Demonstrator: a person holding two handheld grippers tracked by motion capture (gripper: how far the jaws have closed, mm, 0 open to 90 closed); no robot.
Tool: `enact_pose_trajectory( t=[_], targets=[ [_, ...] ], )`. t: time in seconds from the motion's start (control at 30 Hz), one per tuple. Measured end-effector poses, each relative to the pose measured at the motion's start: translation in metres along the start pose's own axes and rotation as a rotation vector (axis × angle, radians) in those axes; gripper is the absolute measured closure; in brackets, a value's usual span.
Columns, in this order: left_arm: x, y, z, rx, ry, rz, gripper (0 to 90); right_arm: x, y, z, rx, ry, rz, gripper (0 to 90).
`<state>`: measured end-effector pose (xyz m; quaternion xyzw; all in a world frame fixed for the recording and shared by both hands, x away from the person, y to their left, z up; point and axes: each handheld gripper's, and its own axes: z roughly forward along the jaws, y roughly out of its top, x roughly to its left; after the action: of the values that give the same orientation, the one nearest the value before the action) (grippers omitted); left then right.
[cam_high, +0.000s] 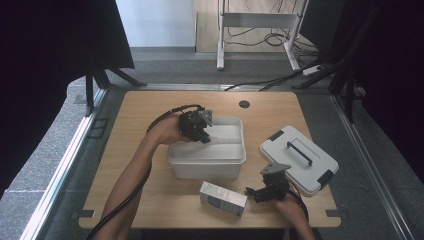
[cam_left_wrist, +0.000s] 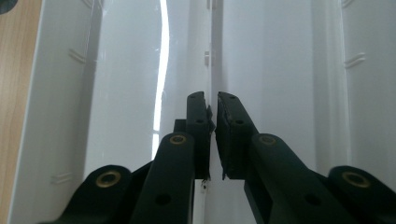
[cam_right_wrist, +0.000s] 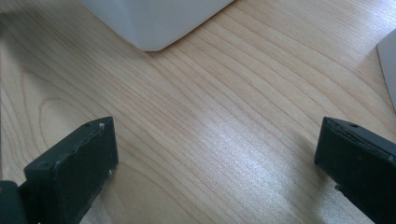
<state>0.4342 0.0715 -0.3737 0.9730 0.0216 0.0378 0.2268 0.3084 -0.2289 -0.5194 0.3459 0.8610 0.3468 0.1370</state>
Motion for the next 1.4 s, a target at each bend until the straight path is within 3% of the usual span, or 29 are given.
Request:
enact_pose_trajectory(
  t=[0.27,0.5,0.77,0.93,1.4],
  targets=[
    [0.001,0.001,-0.001,0.005,-0.027,0.009,89.2,0.000,0.000,0.000,-0.001,0.000,0.002,0.0],
    [-0.001,0.006,-0.006,0.013,-0.019,0.025,89.4,0.000,0.000,0.000,-0.001,-0.001,0.003,0.0],
    [-0.003,0.016,-0.029,-0.010,0.013,0.014,89.4,0.000,0.000,0.000,-0.002,-0.002,0.003,0.0],
    [-0.006,0.018,-0.041,-0.027,0.043,-0.020,89.4,0.000,0.000,0.000,-0.002,-0.001,0.004,0.0],
    [0.001,-0.018,-0.059,-0.005,0.163,-0.233,89.3,0.000,0.000,0.000,-0.002,-0.002,0.004,0.0]
  ],
)
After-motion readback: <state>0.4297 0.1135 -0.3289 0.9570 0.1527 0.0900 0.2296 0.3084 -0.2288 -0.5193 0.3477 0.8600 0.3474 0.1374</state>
